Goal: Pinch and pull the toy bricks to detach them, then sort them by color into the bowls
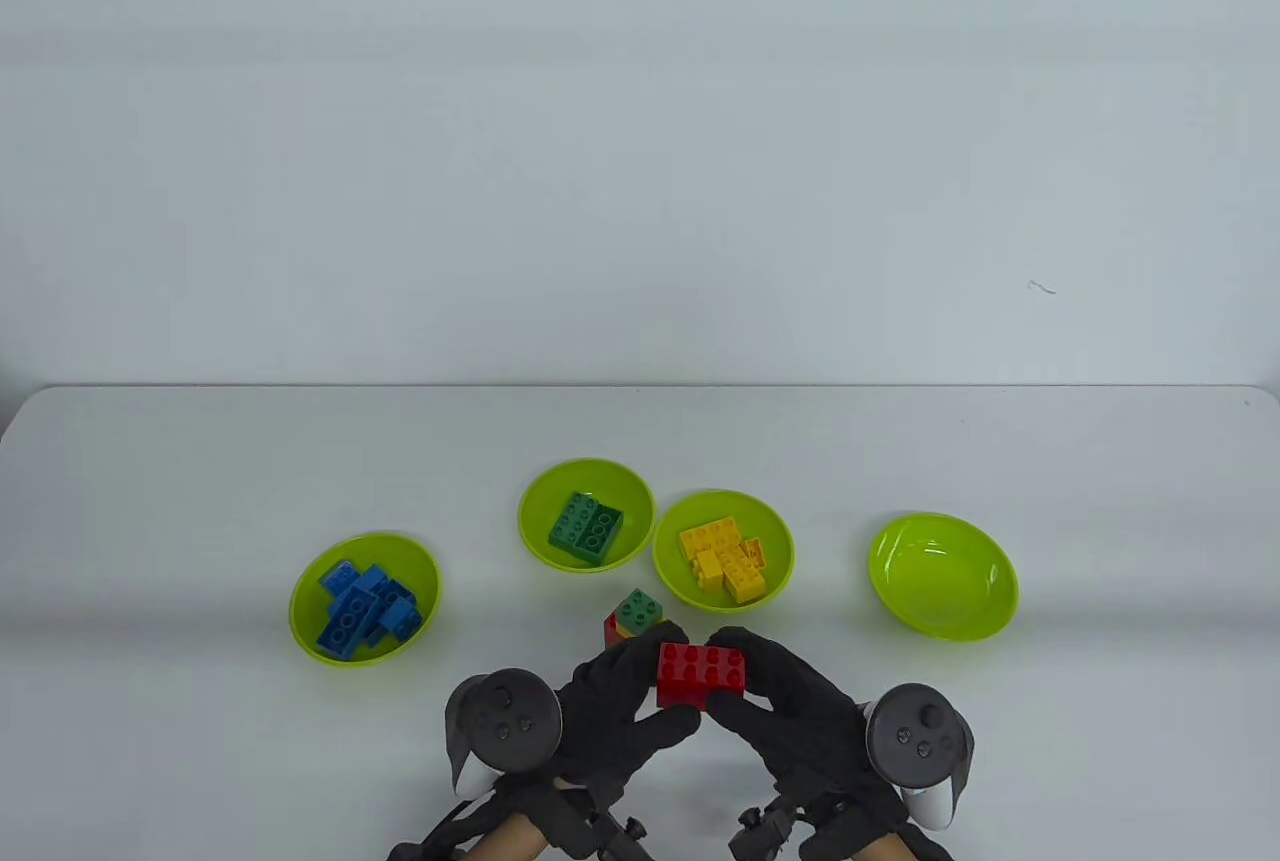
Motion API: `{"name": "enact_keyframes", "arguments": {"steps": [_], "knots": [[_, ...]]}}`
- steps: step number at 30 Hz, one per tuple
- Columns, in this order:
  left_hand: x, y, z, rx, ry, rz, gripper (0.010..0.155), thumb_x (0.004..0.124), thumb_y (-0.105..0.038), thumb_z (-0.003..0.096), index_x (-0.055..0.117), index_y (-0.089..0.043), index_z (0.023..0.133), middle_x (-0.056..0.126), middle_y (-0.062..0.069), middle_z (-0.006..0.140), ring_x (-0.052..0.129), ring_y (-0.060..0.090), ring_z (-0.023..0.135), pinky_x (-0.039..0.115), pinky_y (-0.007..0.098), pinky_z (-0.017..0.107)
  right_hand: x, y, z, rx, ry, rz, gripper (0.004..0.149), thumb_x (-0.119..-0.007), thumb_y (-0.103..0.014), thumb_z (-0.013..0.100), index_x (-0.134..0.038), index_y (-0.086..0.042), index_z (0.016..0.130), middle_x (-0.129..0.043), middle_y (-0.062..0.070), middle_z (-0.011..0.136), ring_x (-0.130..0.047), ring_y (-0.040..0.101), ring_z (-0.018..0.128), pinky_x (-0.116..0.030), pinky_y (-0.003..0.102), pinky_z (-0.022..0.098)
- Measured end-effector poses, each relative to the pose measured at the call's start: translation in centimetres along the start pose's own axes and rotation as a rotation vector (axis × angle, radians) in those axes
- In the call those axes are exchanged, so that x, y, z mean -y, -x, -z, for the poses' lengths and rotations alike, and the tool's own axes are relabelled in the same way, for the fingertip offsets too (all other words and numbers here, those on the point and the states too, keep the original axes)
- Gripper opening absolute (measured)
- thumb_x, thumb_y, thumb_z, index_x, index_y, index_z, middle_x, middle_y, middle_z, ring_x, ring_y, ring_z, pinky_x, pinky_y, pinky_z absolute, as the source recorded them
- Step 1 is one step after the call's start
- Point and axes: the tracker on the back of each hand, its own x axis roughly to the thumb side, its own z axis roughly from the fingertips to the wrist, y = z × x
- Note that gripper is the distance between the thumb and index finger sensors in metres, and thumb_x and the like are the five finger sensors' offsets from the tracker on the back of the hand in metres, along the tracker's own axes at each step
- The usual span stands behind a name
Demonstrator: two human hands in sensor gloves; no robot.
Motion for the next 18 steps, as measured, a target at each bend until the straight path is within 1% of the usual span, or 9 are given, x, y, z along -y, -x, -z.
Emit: {"name": "enact_keyframes", "arguments": {"steps": [3,6,9,11,14,15,18], "knots": [[-0.1,-0.1,-0.2,0.01,-0.051,0.007,0.07,0.073,-0.041,0.05,0.059,0.005,0.1,0.076,0.032,0.09,0.083,0.046,0.077,0.065,0.06,0.06,-0.1,0.0,0.1,0.016,-0.038,0.006,0.062,-0.08,-0.041,0.047,-0.071,-0.007,0.097,-0.084,0.017,0.089,-0.087,0.037,0.077,-0.066,0.053,0.065],[-0.3,0.0,-0.3,0.025,-0.058,0.015,0.069,0.073,-0.042,0.0485,0.062,0.004,0.098,0.08,0.03,0.087,0.086,0.043,0.074,0.067,0.059,0.058,0.0,0.1,0.2,0.022,-0.073,0.033,0.062,-0.082,-0.041,0.046,-0.071,-0.006,0.096,-0.085,0.018,0.089,-0.087,0.038,0.077,-0.065,0.054,0.065],[-0.3,0.1,-0.3,0.04,-0.058,-0.007,0.068,0.074,-0.042,0.0471,0.064,0.003,0.097,0.081,0.029,0.085,0.088,0.042,0.072,0.069,0.058,0.057,0.2,-0.2,0.3,0.037,-0.105,0.033,0.065,-0.08,-0.047,0.047,-0.073,-0.005,0.096,-0.085,0.02,0.089,-0.086,0.041,0.077,-0.063,0.056,0.065],[-0.4,0.1,-0.3,0.045,-0.063,-0.008,0.068,0.074,-0.042,0.0464,0.066,0.003,0.097,0.083,0.028,0.084,0.089,0.041,0.071,0.07,0.057,0.057,0.3,-0.5,0.3,0.042,-0.11,0.023,0.067,-0.08,-0.048,0.047,-0.073,-0.004,0.096,-0.084,0.022,0.09,-0.085,0.043,0.078,-0.062,0.058,0.066],[-0.4,0.2,-0.3,0.056,-0.063,0.026,0.067,0.075,-0.041,0.0456,0.067,0.003,0.096,0.084,0.028,0.083,0.09,0.04,0.069,0.07,0.057,0.056,0.7,-1.4,0.3,0.086,-0.057,-0.111,0.063,-0.08,-0.047,0.047,-0.074,-0.006,0.095,-0.085,0.02,0.088,-0.086,0.041,0.077,-0.063,0.056,0.065],[-0.4,0.2,-0.4,0.055,-0.061,0.037,0.067,0.075,-0.041,0.0454,0.067,0.003,0.096,0.084,0.028,0.082,0.09,0.04,0.069,0.071,0.057,0.056,0.8,-1.5,0.4,0.095,-0.055,-0.135,0.063,-0.08,-0.046,0.047,-0.075,-0.006,0.094,-0.086,0.019,0.088,-0.087,0.04,0.076,-0.063,0.056,0.065],[-0.2,0.5,-0.3,0.05,-0.038,0.056,0.067,0.074,-0.042,0.0456,0.068,0.004,0.094,0.086,0.028,0.079,0.092,0.04,0.066,0.072,0.058,0.054,0.8,-2.0,0.4,0.138,-0.077,-0.284,0.061,-0.082,-0.044,0.045,-0.077,-0.006,0.092,-0.088,0.019,0.085,-0.088,0.04,0.074,-0.065,0.056,0.064]]}}
